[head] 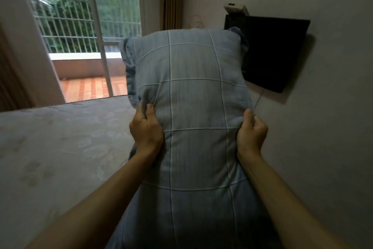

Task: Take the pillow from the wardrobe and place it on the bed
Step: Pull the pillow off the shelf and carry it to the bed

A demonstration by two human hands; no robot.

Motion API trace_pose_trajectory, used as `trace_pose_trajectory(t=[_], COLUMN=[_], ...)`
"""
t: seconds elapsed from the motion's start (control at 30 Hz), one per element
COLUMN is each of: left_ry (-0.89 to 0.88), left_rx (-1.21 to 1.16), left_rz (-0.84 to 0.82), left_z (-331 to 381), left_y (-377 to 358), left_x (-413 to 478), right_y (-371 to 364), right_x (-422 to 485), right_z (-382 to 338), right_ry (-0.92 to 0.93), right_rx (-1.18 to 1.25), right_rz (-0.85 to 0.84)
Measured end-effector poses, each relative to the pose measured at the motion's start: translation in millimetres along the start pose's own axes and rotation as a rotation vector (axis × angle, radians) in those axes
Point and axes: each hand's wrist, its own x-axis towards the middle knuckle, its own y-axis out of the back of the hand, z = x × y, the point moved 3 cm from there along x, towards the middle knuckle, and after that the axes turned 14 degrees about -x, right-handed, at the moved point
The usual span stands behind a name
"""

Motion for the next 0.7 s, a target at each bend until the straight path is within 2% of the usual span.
trace_pose_trajectory(t=[0.27, 0.37, 0.5, 0.7], left_ry=[-0.02, -0.013, 0.025, 0.163], left_rx=[0.205, 0.299, 0.407, 0.484], left_rz=[0.241, 0.388, 0.556, 0.691], left_z=[-43, -61, -91, -146], left_y=[-3, -10, -12, 4], left_x=[-4, -21, -51, -83], right_y=[-80, -100, -114, -141], right_x=[37, 51, 58, 35], right_z=[63, 89, 117, 166], right_ry=[-0.064, -0.06, -0.034, -0.079], right_rx=[0.078, 0.078, 0.048, 0.021], right_rz=[-0.29, -0.433, -0.568, -0.777])
